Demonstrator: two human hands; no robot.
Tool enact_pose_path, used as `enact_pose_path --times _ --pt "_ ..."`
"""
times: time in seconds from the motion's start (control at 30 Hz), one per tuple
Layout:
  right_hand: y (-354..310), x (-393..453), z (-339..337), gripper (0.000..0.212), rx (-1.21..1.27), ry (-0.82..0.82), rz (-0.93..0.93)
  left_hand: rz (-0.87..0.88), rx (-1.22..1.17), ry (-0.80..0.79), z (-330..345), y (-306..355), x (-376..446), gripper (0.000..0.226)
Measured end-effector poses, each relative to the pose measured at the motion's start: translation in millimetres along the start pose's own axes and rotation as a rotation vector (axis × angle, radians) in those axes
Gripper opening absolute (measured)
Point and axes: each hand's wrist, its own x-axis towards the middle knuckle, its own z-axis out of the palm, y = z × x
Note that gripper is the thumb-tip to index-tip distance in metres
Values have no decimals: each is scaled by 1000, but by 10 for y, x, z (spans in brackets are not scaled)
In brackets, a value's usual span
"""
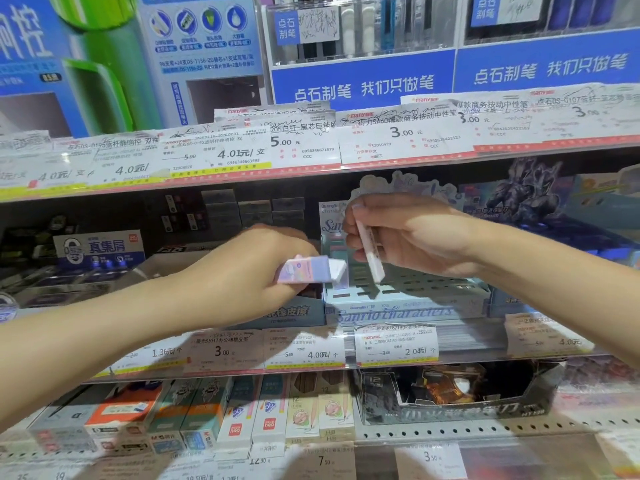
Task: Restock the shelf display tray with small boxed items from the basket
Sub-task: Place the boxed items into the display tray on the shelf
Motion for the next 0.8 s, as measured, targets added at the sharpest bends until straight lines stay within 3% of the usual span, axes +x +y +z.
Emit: enact_pose_path --times 0.13,0.2,0.37,0.53,0.8 --pt "5 15 58 9 -274 104 -145 -227 -338 76 34 78 48 34" --pt "-5 22 101 3 -254 110 -172 -267 -455 55 45 107 61 32" --pt "-30 24 135 10 -103 54 -194 -285 -696 0 39 203 64 30" --pt "-50 27 154 5 -83 5 -134 -400 -727 48 69 158 67 32" --pt "-18 40 224 15 -242 289 -196 -397 -674 62 108 192 71 32"
